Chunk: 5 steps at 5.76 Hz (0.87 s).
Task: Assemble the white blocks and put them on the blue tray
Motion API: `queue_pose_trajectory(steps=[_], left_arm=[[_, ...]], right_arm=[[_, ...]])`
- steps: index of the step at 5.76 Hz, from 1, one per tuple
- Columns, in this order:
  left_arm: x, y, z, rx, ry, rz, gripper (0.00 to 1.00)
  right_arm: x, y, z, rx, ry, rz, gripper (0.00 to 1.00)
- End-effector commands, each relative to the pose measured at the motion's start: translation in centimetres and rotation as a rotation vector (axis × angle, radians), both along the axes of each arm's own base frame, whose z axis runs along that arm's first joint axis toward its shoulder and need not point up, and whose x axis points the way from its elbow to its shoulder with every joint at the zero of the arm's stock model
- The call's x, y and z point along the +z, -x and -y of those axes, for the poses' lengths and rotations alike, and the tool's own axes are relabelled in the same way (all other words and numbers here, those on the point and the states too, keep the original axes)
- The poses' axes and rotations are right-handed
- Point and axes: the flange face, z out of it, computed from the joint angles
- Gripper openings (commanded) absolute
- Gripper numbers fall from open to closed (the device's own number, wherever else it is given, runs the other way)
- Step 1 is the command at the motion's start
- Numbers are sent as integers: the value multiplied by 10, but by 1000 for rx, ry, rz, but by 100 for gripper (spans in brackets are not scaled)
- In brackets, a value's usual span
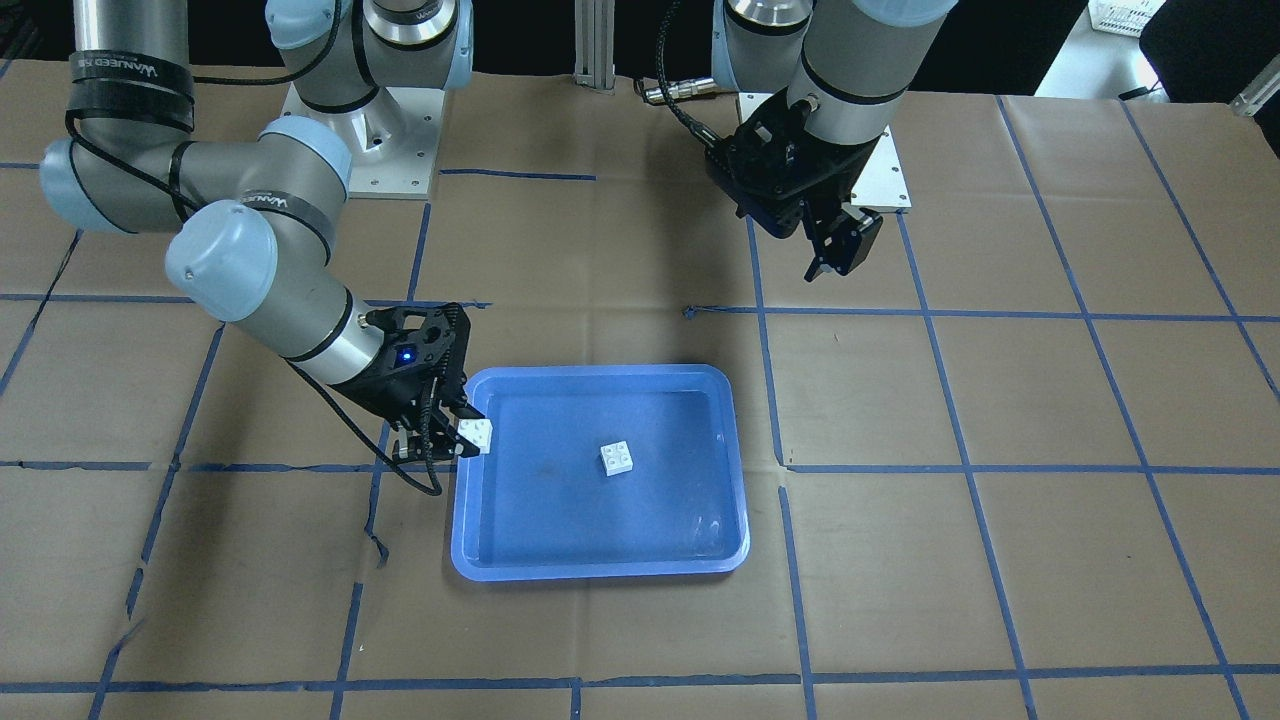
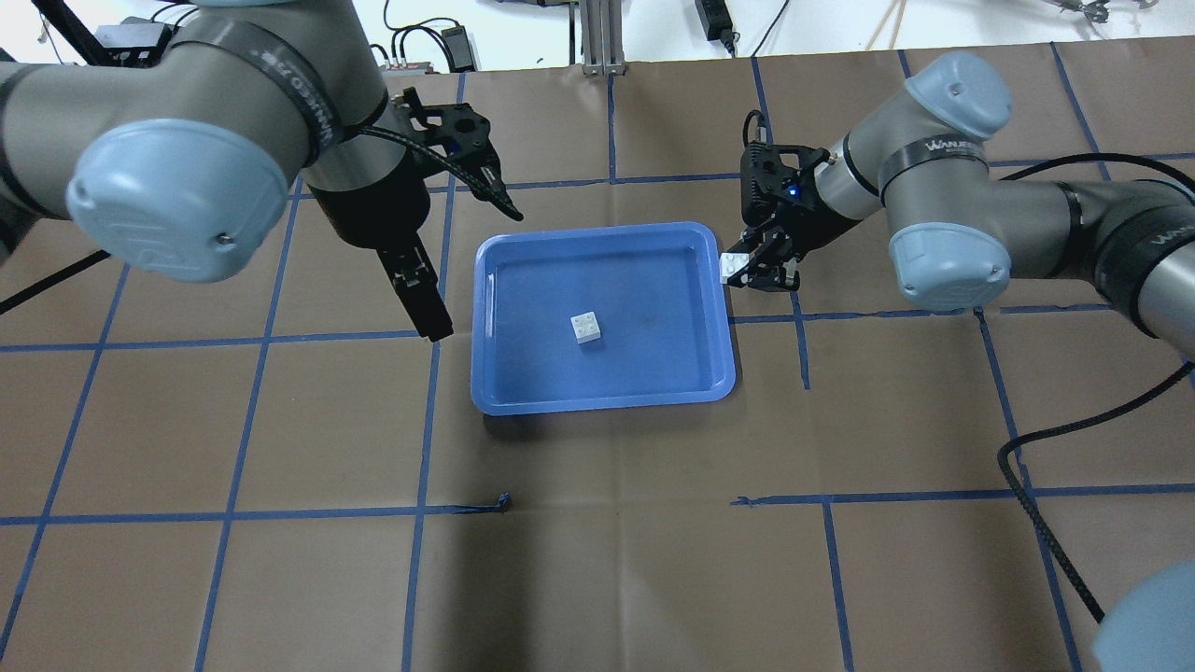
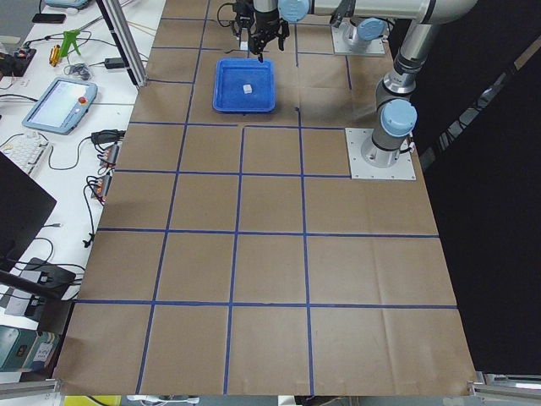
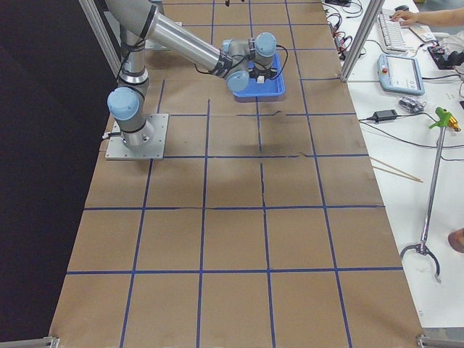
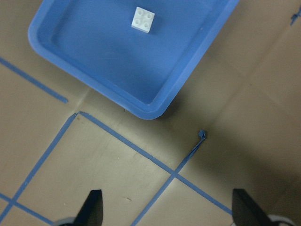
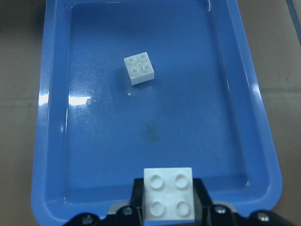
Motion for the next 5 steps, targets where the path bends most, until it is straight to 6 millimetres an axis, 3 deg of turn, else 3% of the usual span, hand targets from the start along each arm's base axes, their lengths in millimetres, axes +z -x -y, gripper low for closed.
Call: queue_pose_trajectory(steps=[1,2,3,4,5], left_arm=[[19,-22,-3,491,65,90,99],[24,-21,-8,664,84,104,99],[22,-21,-10,807,86,111,99],[12,-21,-10,802,65,118,99],[15,-25,-6,689,68,109,99]], right_arm=[[-27,-44,0,-12,13,7,25],[-41,-64,-6,5,-6,1,25],[-50,-70,-9,12,-23,-4,25],[-61,-77,-9,25,-18,-4,25],[-71,-88,-8,21,7,0,25]])
